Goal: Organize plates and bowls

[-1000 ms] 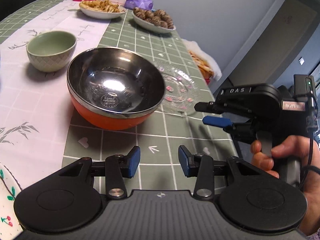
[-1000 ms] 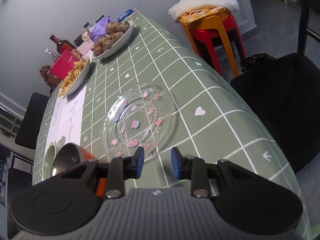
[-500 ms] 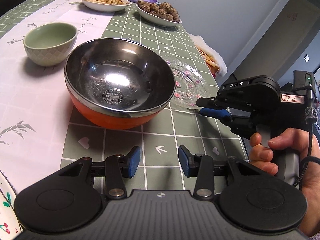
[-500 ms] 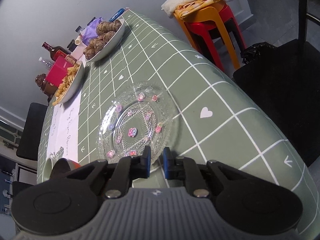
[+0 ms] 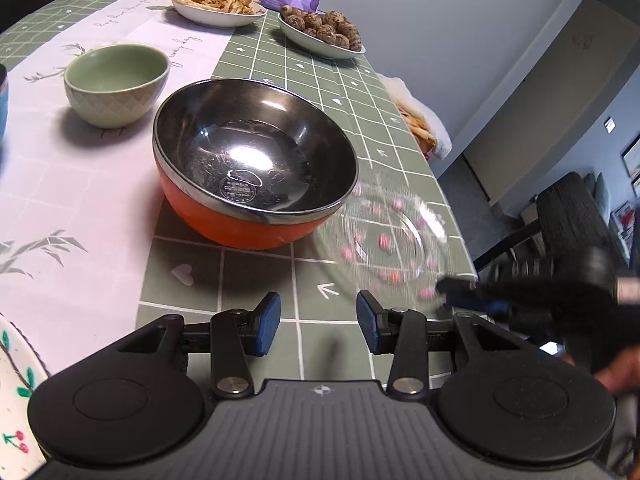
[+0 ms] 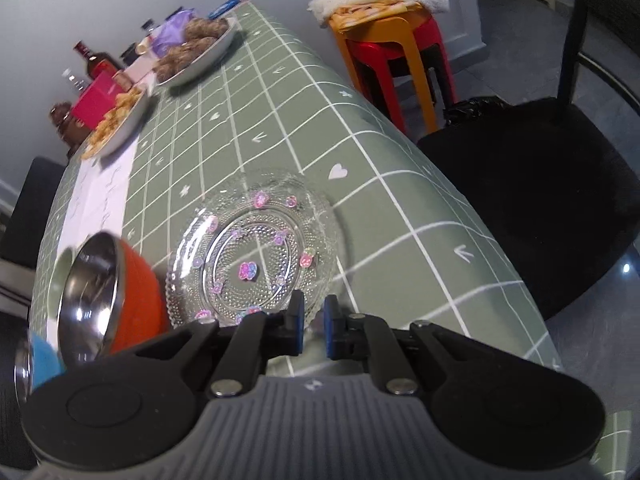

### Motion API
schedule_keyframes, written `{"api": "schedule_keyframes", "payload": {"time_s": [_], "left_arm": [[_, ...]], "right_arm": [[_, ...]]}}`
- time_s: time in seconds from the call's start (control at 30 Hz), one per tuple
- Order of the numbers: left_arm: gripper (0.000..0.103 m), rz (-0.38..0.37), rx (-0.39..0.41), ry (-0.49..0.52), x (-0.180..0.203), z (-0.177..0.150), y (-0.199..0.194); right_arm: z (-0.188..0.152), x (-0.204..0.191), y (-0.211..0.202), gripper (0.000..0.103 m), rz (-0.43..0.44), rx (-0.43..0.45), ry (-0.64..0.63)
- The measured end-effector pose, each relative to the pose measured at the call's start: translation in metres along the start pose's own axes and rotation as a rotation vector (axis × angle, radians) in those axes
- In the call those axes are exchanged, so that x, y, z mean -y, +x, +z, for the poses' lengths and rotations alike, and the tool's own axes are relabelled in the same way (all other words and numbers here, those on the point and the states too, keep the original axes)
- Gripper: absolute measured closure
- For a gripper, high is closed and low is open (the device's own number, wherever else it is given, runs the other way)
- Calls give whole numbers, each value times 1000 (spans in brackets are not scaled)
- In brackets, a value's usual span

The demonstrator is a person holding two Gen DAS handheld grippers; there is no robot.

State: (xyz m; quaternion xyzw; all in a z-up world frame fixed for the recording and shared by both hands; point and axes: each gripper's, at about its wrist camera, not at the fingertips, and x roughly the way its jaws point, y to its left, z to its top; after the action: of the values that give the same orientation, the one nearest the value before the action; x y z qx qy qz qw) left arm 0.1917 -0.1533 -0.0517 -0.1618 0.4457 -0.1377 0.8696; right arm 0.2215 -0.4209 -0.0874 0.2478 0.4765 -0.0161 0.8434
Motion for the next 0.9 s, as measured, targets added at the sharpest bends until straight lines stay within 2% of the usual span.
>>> {"api": "schedule_keyframes", "payload": {"time_s": [0.13,0.2,0.27,0.33,0.37,0.43,0.57,0.73,0.83,0.9], "left_arm": [[55,-6,1,-44,-3,1,4],[55,15,7,-54,-2,1,8],[55,27,22,-58,-1,0,10],[55,22,29,-60,-1,0,14],[55,22,36,-60,-1,0,16],[56,32,51,-59,1,0,20],[61,37,71,-45,6,1,28],[74,51,80,-11,13,1,33],[83,65,86,32,18,-1,36],[84,68,92,46,20,-1,36]], "right_arm": [[-12,7,-12,96,-11,-28,-43],[-16,7,-16,96,-18,-29,-94],[-17,10,-19,89,-25,-10,-93],[-11,17,-21,86,13,18,-66],[-8,20,-21,79,26,34,-46],[-1,26,-21,78,47,63,-10],[5,34,-15,78,75,91,25],[4,34,-4,78,79,90,11],[3,34,-1,80,83,94,-10],[2,33,1,83,84,95,-18]]}}
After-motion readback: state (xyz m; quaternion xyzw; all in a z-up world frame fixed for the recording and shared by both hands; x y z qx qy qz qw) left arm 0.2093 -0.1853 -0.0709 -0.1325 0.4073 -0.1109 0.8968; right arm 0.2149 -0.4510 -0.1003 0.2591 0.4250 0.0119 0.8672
